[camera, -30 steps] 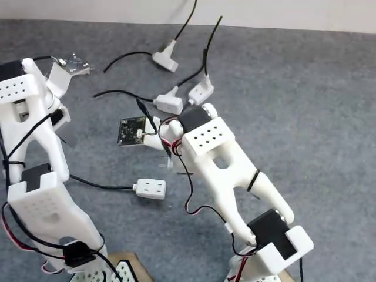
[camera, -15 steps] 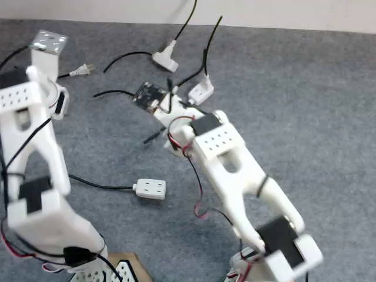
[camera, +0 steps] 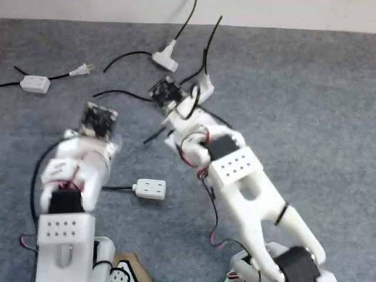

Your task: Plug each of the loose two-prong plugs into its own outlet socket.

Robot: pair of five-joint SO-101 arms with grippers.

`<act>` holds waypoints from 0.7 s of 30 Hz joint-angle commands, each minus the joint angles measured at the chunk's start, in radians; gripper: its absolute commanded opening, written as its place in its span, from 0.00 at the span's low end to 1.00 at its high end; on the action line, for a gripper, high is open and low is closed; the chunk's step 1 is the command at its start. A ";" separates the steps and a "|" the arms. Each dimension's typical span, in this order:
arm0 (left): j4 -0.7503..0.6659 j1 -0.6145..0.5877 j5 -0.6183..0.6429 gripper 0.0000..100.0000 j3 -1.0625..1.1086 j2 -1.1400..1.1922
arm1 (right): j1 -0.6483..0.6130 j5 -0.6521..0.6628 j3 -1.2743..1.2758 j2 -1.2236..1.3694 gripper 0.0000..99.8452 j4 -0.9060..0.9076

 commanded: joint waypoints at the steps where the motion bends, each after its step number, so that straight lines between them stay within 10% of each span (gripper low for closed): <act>1: 0.014 0.018 0.011 0.22 0.079 -0.117 | -0.015 -0.008 0.038 -0.107 0.01 -0.039; 21: 0.025 0.108 0.011 0.22 0.251 -0.332 | -0.153 0.048 0.226 -0.122 0.01 -0.051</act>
